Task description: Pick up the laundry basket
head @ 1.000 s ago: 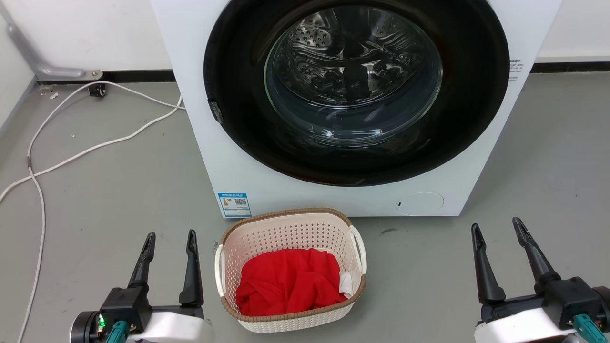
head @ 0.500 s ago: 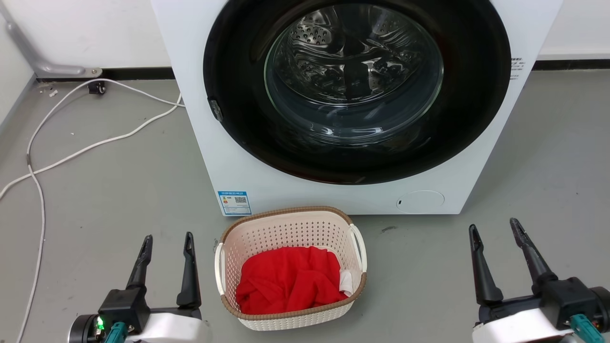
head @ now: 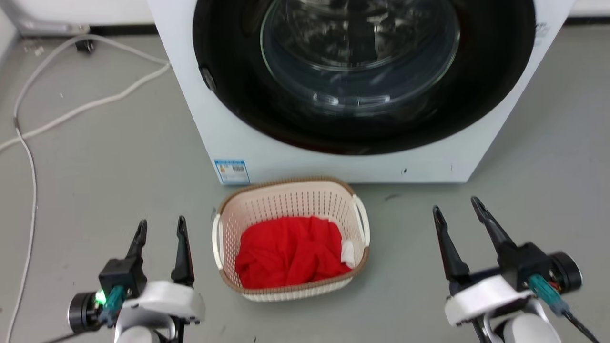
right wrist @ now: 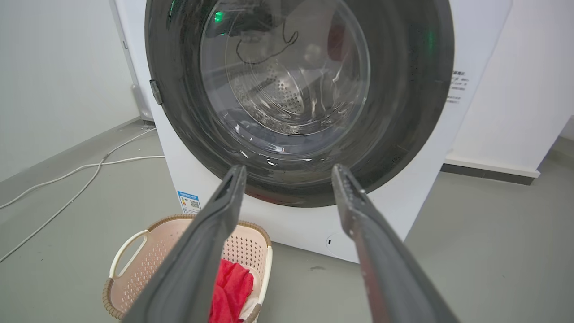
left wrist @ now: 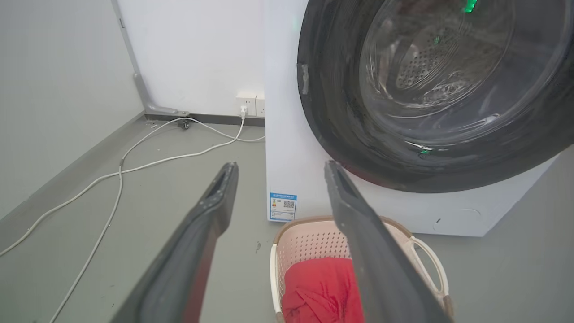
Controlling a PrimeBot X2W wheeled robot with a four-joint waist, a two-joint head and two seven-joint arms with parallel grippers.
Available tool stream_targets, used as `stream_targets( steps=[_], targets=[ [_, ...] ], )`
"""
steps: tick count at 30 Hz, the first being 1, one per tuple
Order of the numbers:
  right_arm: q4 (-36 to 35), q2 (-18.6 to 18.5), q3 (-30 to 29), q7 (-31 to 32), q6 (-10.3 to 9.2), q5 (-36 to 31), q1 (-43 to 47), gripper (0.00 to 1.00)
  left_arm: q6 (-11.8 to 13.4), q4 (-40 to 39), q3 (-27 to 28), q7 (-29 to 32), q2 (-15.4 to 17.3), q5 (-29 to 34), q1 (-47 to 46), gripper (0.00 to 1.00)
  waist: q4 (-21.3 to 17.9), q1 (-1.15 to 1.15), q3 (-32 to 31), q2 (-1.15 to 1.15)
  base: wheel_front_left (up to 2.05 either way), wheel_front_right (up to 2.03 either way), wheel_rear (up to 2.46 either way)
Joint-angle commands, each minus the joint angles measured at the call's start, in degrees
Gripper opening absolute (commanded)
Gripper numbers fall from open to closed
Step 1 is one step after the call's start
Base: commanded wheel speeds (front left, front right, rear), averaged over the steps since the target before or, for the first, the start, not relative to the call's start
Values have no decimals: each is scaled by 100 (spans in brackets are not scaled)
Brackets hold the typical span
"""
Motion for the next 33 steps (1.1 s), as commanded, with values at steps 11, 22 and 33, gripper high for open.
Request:
stream_targets(
  steps=[11, 22, 33],
  targets=[
    [1448, 4, 285, -11, -3, -458, -1932, 100, -260, 1687, 202, -14, 179, 140, -1812, 100, 40, 0, 1824, 0, 0, 0, 0],
    [3050, 4, 453, -13, -3, -769, -3392, 100, -341, 3002, 253, -14, 365, 171, -3144, 100, 125, 0, 2881, 0, 0, 0, 0],
    [4391, -106, 637, -12, -3, -979, -4653, 100, -417, 3984, 171, -15, 436, 0, -4191, 100, 299, 0, 3714, 0, 0, 0, 0]
  ],
)
